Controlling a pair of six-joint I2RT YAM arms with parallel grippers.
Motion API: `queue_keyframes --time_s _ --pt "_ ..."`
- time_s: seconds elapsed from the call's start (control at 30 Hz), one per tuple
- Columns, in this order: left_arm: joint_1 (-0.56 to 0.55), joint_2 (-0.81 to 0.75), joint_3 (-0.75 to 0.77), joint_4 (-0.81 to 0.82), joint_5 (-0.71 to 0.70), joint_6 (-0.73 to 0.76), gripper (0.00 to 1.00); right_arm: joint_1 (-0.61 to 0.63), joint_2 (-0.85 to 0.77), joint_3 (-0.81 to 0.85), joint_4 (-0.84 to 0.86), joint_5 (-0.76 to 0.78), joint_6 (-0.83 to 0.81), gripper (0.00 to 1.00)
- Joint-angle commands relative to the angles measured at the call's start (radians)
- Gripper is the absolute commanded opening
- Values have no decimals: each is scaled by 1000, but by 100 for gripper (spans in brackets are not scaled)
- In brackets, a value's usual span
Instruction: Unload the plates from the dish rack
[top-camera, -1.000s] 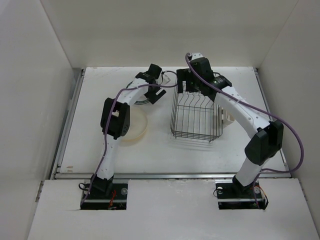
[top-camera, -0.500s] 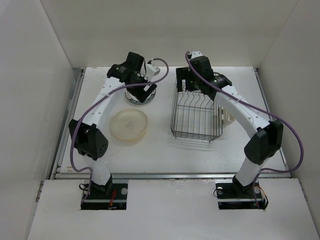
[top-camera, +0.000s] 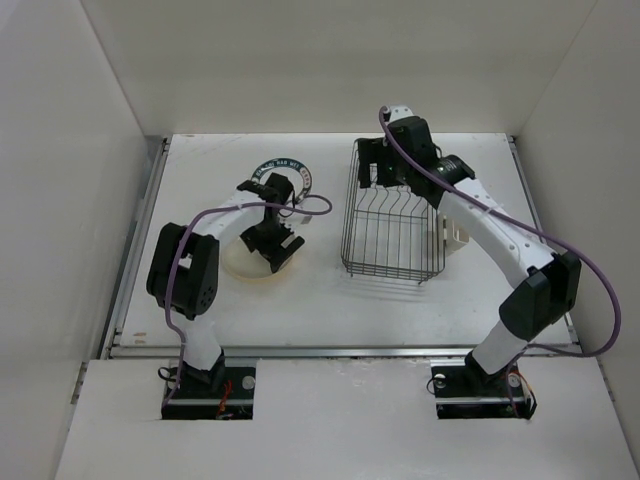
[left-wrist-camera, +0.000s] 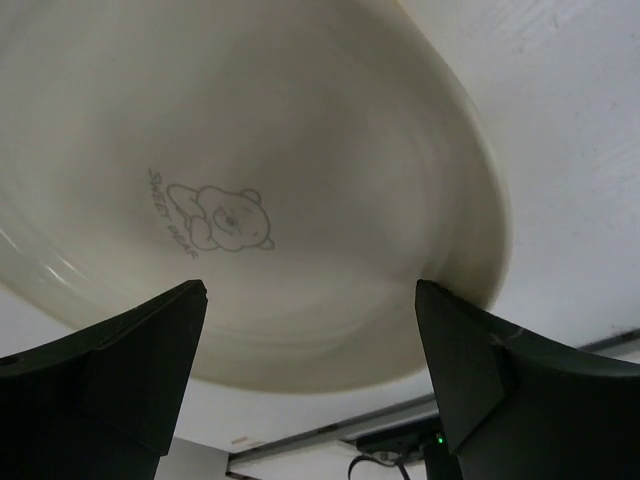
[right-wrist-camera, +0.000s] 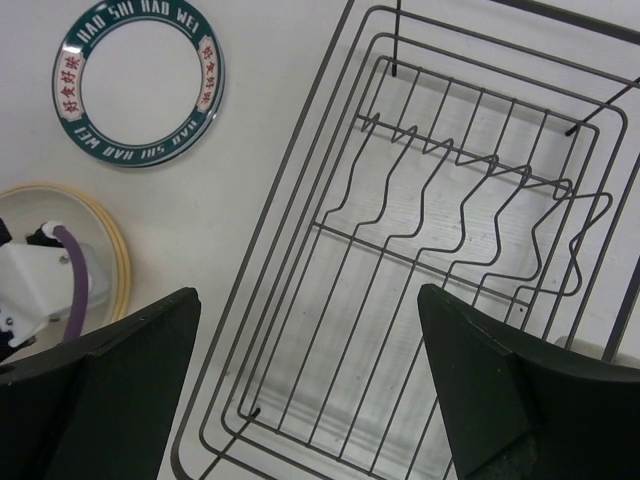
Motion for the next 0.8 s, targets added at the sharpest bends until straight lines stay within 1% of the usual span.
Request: queue_keyframes --time_s 0.0,0.13,0.4,0.53,0.57,0.6,0.67,0.7,0.77 --pt "1 -21 -54 109 -50 -27 83 8 -58 -11 33 19 0 95" --pt "1 -21 -88 184 -93 -37 83 8 -69 -11 33 28 9 95" --pt "1 -11 -79 185 -112 -47 83 8 -96 -11 33 51 9 95" --pt "1 -69 -32 163 -121 -56 83 8 -129 -21 33 101 9 95" --pt "1 -88 -18 149 -136 -65 83 8 -138 -21 33 143 34 95" --pt "10 -129 8 149 -147 -65 83 8 -147 -21 22 289 61 97" --pt "19 -177 31 149 -194 -77 84 -3 -176 -21 -2 463 144 100" --pt "19 -224 53 158 -214 -103 86 -15 -187 -21 -16 605 164 100" --pt "51 -266 76 174 -265 -132 87 -60 -231 -48 -16 704 177 100"
